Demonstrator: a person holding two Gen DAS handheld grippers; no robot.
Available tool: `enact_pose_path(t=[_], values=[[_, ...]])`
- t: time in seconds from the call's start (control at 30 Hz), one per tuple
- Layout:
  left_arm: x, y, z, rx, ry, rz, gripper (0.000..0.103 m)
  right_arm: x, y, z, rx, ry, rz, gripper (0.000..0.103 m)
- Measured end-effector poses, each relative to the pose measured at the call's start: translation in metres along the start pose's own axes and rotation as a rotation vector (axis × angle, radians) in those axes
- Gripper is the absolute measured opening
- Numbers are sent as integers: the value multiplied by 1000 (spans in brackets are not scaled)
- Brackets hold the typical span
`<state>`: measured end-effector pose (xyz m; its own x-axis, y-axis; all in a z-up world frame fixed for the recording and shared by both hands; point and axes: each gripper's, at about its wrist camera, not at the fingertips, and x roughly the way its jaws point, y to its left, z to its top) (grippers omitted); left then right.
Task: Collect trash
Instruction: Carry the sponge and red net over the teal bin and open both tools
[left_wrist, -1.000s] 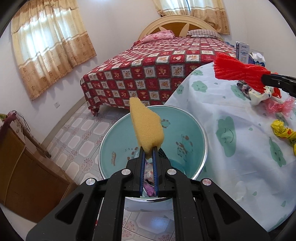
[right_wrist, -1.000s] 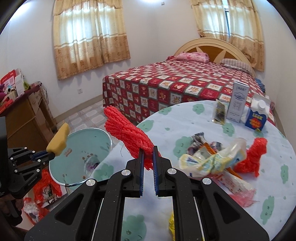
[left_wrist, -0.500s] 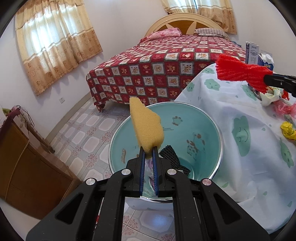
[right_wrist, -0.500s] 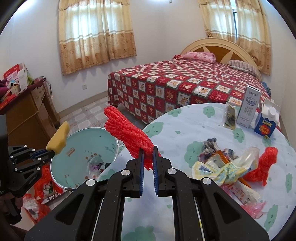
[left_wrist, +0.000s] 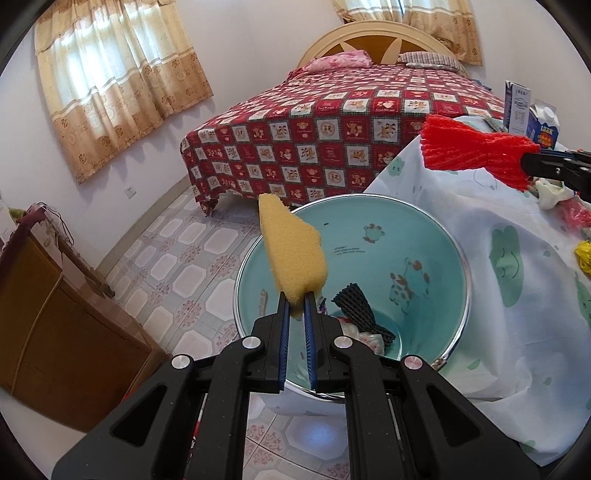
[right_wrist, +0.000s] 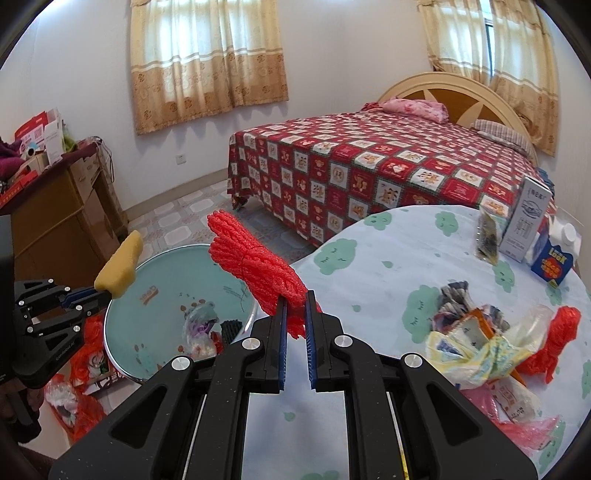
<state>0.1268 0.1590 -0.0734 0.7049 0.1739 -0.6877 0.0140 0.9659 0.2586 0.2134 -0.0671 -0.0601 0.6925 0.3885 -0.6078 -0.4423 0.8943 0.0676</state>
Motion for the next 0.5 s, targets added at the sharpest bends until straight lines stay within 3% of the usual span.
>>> enact_pose_path(t=[0.5], values=[[2,7,-1,-12,0,0,8,15,22,5,-43,16,14,10]])
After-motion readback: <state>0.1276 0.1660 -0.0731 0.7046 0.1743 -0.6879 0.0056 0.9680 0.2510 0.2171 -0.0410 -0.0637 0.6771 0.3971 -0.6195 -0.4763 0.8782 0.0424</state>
